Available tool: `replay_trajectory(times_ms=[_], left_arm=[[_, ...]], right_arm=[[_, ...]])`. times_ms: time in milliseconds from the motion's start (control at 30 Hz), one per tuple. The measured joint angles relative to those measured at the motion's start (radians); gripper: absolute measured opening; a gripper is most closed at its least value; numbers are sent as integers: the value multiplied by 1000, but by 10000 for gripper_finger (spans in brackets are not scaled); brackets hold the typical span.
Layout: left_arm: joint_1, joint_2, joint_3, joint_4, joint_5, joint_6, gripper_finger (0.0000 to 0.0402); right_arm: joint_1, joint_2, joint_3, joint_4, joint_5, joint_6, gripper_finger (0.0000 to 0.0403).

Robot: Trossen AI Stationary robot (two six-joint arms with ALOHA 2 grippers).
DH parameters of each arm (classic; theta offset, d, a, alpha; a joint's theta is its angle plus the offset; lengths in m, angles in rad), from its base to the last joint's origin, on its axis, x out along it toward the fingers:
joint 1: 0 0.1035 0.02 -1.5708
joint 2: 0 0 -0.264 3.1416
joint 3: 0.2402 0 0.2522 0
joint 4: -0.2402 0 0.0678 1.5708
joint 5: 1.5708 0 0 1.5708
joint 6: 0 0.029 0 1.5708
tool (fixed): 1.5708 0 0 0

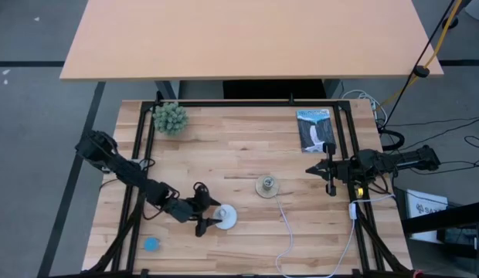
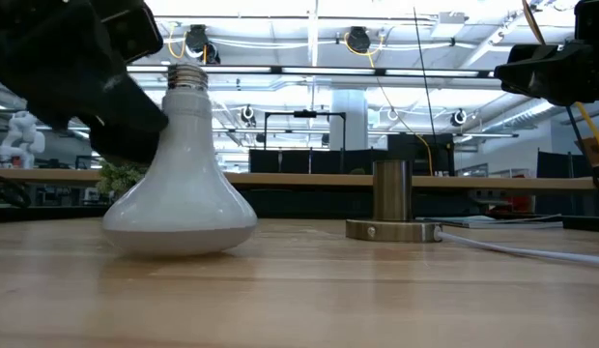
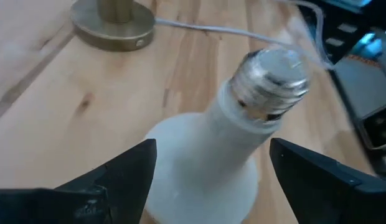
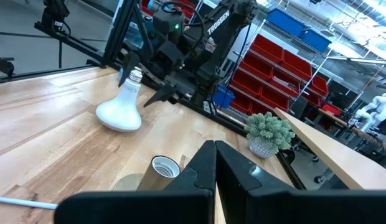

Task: Screw lightbulb
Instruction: Insert the white lightbulb into the desk lamp

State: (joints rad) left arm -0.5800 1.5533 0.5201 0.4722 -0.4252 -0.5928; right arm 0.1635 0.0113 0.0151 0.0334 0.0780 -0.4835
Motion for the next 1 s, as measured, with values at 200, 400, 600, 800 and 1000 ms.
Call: replay_trajectory(times_ms=[200, 400, 600, 800, 1000], left_arm=[[6, 5, 0, 21, -19, 97, 318], [34, 5, 0, 27, -19, 201, 318], [68, 5, 1, 126, -16, 220, 318], [87, 5, 1, 130, 24, 256, 316], [92, 5, 1, 130, 25, 262, 267]], right_arm=[[0, 0, 0, 0, 0, 0, 0], [0, 0, 0, 0, 0, 0, 0], [0, 0, 0, 0, 0, 0, 0], [0, 0, 0, 0, 0, 0, 0], [0, 0, 0, 0, 0, 0, 0]])
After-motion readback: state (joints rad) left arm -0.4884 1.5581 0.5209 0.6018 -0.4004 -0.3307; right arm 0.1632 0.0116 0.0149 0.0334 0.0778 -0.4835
